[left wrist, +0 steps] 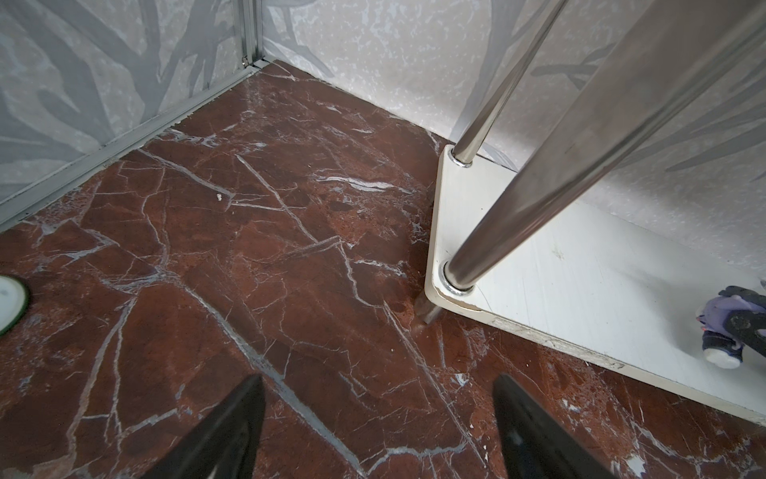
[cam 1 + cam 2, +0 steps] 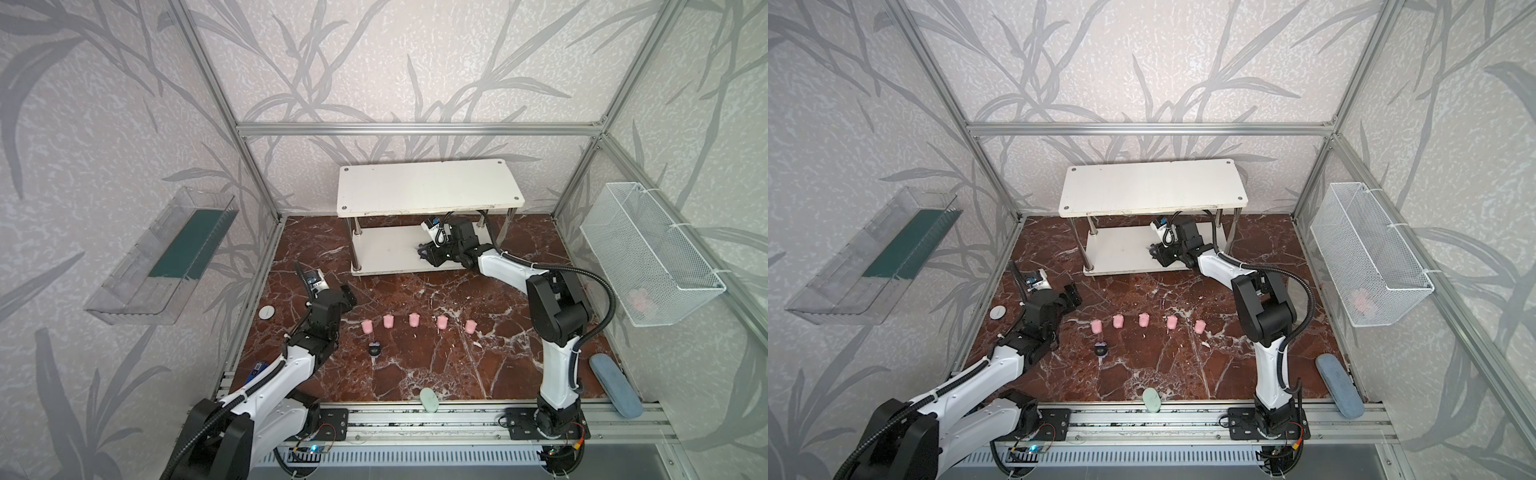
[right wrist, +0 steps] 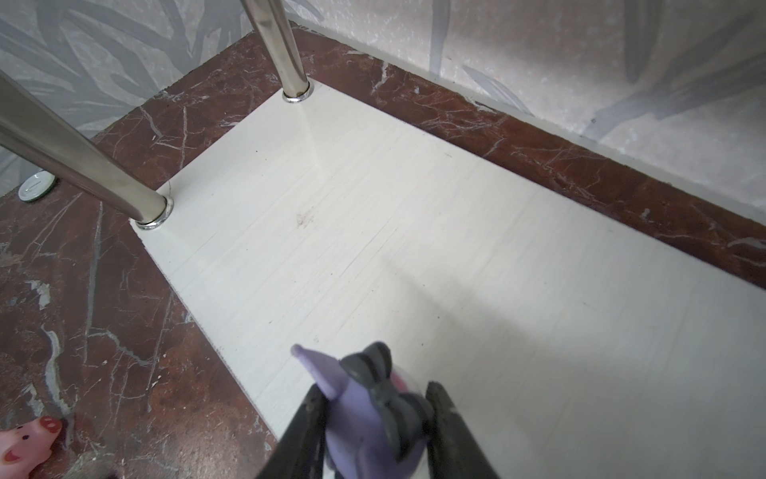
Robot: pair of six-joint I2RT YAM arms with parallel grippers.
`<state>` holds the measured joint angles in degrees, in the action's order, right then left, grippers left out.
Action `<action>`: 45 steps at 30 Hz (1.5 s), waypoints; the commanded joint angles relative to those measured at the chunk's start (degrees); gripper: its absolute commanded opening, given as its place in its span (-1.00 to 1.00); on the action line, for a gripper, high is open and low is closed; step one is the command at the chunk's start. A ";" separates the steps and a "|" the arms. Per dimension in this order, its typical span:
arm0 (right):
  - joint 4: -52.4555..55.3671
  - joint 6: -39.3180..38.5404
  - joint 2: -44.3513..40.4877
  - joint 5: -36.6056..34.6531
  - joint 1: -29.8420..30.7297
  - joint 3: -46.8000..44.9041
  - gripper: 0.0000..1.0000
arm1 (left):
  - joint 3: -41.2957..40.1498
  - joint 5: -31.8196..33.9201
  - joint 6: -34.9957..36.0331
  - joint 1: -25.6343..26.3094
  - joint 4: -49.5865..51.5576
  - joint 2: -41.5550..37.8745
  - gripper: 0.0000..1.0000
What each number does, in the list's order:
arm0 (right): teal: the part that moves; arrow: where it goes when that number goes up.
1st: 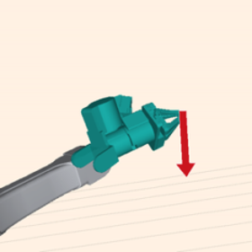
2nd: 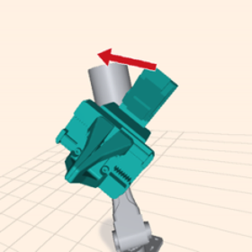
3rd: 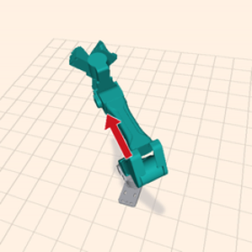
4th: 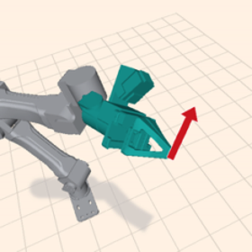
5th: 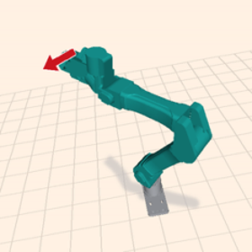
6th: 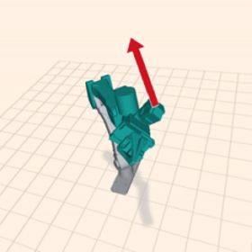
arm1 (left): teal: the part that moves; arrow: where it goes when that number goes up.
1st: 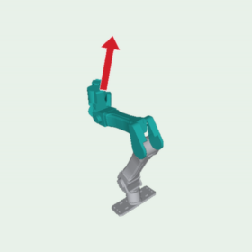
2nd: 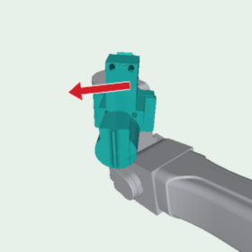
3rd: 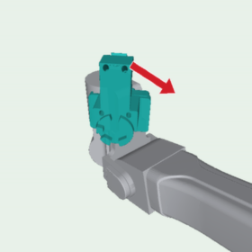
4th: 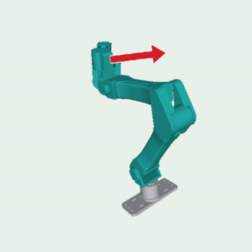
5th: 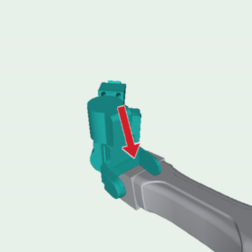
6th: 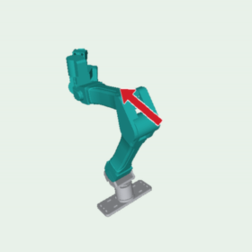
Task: Organize plastic toys on shelves
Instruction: Place the plastic toy on the shelf.
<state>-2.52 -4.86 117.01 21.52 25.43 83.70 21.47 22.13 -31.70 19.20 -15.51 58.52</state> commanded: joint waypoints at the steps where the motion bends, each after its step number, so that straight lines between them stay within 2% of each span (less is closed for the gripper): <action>1: 1.16 -1.25 1.30 0.29 -0.34 2.24 -0.49 | -0.66 0.64 -0.44 -0.39 -0.73 -0.11 0.68; 19: 4.55 -3.25 3.54 -3.69 -0.98 4.54 -0.43 | -0.22 0.35 -0.27 -0.83 -0.56 -0.18 0.68; 35: 4.37 -3.16 2.83 -4.72 -1.41 4.45 -0.16 | -0.59 0.23 -0.64 -1.06 -0.58 -0.20 0.68; 45: 3.22 -2.76 1.56 -4.67 -1.48 2.88 -0.06 | -0.84 0.12 -0.73 -1.15 -0.79 -0.02 0.68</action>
<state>1.19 -7.40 120.18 16.93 24.25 87.13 21.47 21.96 -31.73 18.31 -15.51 58.57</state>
